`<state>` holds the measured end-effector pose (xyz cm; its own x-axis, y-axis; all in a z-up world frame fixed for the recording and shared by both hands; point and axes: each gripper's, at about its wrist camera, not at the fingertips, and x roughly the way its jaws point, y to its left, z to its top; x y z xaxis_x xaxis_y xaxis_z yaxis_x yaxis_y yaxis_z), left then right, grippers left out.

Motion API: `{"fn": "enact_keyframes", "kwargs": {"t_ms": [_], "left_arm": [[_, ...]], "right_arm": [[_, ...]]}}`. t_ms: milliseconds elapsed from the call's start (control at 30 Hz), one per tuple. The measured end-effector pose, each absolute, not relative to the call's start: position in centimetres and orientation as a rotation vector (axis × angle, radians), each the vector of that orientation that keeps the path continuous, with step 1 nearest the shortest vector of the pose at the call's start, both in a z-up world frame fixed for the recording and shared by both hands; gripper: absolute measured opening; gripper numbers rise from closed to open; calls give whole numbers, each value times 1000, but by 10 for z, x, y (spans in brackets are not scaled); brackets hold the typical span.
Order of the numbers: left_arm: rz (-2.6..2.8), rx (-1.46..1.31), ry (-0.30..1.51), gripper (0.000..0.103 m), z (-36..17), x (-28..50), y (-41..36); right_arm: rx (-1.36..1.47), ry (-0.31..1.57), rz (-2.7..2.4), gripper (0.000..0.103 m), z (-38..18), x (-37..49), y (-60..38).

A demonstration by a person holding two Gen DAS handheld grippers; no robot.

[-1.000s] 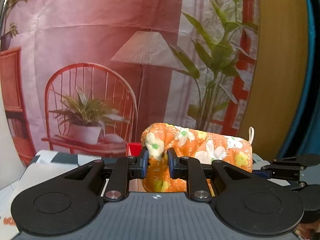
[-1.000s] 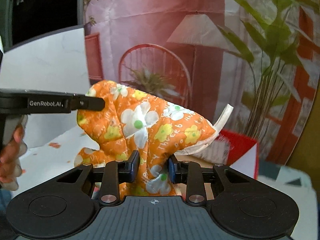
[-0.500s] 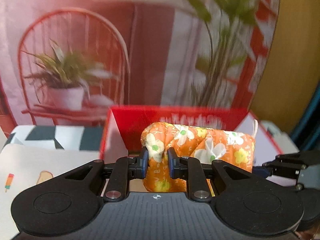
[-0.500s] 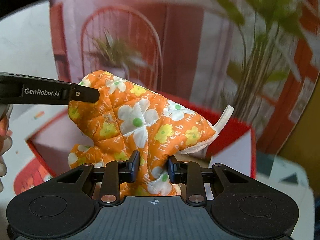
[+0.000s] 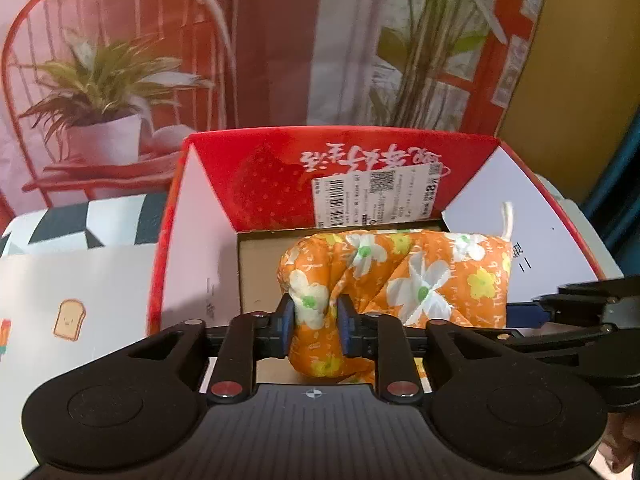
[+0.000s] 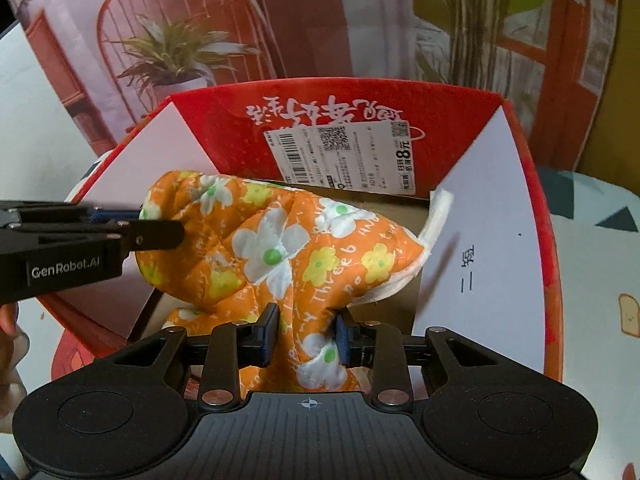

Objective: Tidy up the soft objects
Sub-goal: 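Carry the pouch into the red box and open both grippers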

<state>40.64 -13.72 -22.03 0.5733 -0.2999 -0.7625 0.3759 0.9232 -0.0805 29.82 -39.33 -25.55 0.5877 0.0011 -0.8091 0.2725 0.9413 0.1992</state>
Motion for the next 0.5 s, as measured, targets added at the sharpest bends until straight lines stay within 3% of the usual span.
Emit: {"fn": "enact_keyframes", "kwargs": {"t_ms": [67, 167, 233, 500], "left_arm": [[-395, 80, 867, 50, -217, 405, -132], [-396, 74, 833, 60, -208, 396, -125], [-408, 64, 821, 63, -201, 389, -121], [-424, 60, 736, 64, -177, 332, -98]], "right_arm": [[321, 925, -185, 38, -253, 295, -392], [336, 899, -203, 49, -247, 286, -392], [324, 869, -205, 53, -240, 279, -389], [280, 678, -189, 53, -203, 229, -361]]}}
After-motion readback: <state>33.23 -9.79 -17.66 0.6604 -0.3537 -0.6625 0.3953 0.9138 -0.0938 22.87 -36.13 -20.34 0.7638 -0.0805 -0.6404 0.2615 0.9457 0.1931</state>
